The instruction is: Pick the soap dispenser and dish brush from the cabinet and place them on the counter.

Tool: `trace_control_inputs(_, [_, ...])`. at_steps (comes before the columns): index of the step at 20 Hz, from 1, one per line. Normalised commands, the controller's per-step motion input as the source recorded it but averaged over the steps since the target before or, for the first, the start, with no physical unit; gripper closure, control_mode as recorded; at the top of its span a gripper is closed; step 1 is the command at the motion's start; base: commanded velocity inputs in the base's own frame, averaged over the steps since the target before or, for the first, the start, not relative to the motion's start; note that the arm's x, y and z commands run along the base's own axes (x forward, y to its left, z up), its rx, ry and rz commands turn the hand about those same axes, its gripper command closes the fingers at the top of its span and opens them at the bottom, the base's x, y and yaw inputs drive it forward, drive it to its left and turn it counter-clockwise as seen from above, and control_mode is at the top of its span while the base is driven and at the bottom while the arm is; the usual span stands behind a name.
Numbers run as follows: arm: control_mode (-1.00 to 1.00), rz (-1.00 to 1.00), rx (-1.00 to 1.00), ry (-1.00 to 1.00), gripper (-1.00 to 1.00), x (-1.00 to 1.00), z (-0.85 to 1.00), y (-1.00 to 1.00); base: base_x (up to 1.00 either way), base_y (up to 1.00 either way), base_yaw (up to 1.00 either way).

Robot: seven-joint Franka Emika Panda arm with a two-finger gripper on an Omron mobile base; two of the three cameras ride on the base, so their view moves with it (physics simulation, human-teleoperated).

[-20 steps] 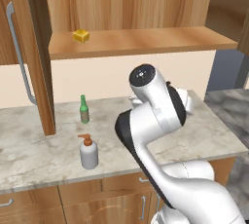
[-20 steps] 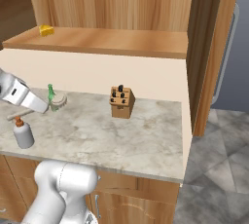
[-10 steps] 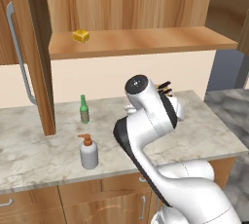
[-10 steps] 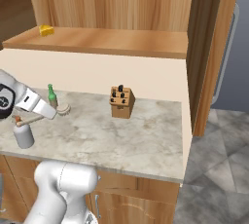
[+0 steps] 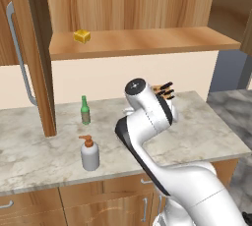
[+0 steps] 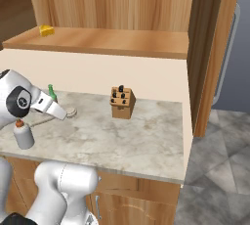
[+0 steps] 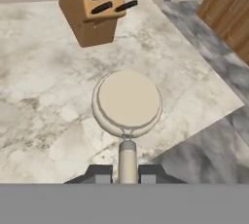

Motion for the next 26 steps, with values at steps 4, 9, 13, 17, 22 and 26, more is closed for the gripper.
trace_control_inputs(4, [-1.0, 0.0, 0.0, -0.02, 1.0, 0.35, -0.35, 0.0, 0.0, 0.0, 0.0])
trace_control_inputs(9, [-1.0, 0.01, 0.02, 0.01, 1.0, 0.29, -0.58, 0.0, 0.0, 0.0, 0.0])
trace_control_inputs(13, [-1.0, 0.02, 0.06, 0.0, 1.0, 0.22, -0.5, 0.06, 0.0, 0.0, 0.0])
trace_control_inputs(17, [-1.0, 0.01, 0.06, 0.0, 1.0, 0.2, -0.4, 0.14, 0.0, 0.0, 0.0])
trace_control_inputs(22, [-1.0, 0.0, 0.04, -0.05, 1.0, 0.26, -0.28, 0.16, 0.0, 0.0, 0.0])
trace_control_inputs(26, [-1.0, 0.0, 0.03, -0.09, 1.0, 0.32, -0.24, 0.09, 0.0, 0.0, 0.0])
